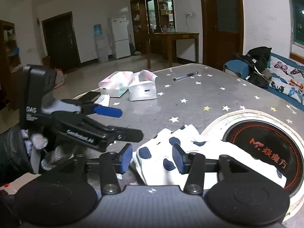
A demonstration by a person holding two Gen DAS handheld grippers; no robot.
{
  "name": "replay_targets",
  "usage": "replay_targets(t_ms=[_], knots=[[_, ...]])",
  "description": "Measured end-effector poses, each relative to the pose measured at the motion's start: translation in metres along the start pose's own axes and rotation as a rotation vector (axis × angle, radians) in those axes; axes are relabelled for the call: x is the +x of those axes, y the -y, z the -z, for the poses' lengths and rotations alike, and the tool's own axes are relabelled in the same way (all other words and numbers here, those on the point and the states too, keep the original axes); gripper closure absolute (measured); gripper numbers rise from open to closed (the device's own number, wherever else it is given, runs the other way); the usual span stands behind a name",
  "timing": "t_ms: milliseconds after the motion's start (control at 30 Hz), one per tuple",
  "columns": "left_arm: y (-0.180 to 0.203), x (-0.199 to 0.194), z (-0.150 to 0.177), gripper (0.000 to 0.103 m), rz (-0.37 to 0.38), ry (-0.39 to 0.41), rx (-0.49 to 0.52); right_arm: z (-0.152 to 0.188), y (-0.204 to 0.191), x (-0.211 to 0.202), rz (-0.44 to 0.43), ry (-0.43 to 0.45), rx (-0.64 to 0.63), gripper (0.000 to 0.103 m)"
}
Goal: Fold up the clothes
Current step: 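Lift the held end with the right gripper and fold it over the stack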
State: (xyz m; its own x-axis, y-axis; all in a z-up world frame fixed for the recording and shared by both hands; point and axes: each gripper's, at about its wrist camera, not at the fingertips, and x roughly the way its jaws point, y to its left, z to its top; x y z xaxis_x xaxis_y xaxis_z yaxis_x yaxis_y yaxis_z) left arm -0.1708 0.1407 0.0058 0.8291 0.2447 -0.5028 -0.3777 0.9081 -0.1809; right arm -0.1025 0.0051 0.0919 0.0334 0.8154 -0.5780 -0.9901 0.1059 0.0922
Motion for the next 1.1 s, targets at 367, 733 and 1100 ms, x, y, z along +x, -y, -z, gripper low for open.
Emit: replay_targets(t_ms=[367, 733, 1100], knots=[[0.036, 0.033, -0.019, 0.0, 0.01, -0.01, 0.091, 0.034, 0.04, -0.032, 0.119, -0.081, 0.071, 0.037], [0.047, 0.083, -0.016, 0.0, -0.151, -0.068, 0.18, 0.077, 0.07, -0.046, 0.201, -0.16, 0.178, 0.036], [0.053, 0.075, -0.031, 0.0, -0.136, -0.027, 0.2, 0.059, 0.109, -0.061, 0.249, -0.062, 0.237, 0.036]])
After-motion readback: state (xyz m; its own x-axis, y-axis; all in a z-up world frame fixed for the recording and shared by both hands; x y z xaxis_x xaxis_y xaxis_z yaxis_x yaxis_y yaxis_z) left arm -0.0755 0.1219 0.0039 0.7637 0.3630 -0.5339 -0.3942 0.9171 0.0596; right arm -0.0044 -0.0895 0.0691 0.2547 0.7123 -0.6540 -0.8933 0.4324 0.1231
